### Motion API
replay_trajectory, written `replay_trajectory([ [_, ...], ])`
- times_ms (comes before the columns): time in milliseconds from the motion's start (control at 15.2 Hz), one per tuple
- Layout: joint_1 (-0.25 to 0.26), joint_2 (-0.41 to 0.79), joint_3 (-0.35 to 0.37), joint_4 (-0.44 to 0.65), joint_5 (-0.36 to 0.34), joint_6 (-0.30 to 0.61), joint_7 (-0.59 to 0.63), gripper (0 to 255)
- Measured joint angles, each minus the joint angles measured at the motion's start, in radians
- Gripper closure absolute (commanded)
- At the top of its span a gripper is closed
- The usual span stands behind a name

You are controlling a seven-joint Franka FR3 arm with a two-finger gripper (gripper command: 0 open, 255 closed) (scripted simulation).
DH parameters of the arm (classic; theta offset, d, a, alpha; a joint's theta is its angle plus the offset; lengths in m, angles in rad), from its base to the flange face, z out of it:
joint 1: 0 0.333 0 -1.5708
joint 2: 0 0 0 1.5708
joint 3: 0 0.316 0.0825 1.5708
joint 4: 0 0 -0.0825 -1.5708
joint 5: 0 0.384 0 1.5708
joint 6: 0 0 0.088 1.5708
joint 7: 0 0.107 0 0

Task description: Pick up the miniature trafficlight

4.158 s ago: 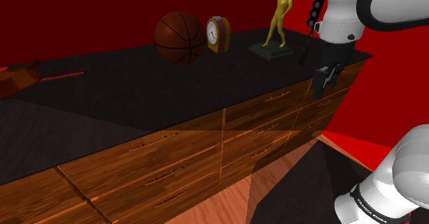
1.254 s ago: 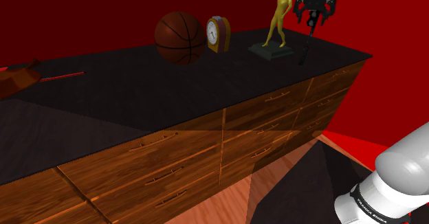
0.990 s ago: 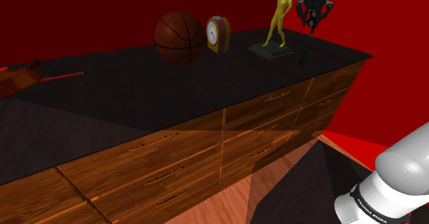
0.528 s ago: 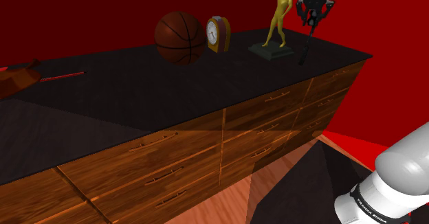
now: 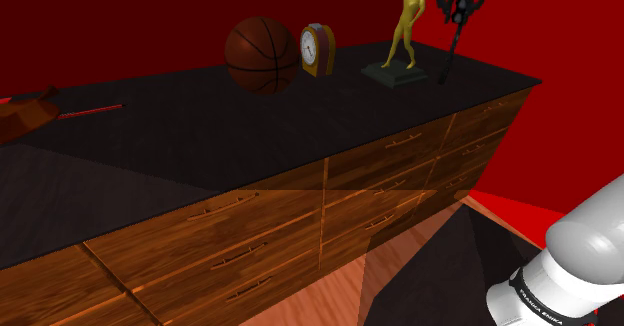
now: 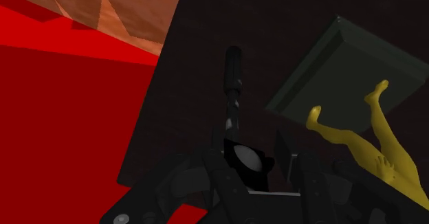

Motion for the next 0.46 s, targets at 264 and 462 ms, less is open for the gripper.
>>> replay_trajectory([
  [264,0.002,0.032,0.002,0.095,-0.002,-0.062,-0.016,255],
  [462,0.003,0.059,0.003,0.166,-0.005,-0.104,-0.029,255],
])
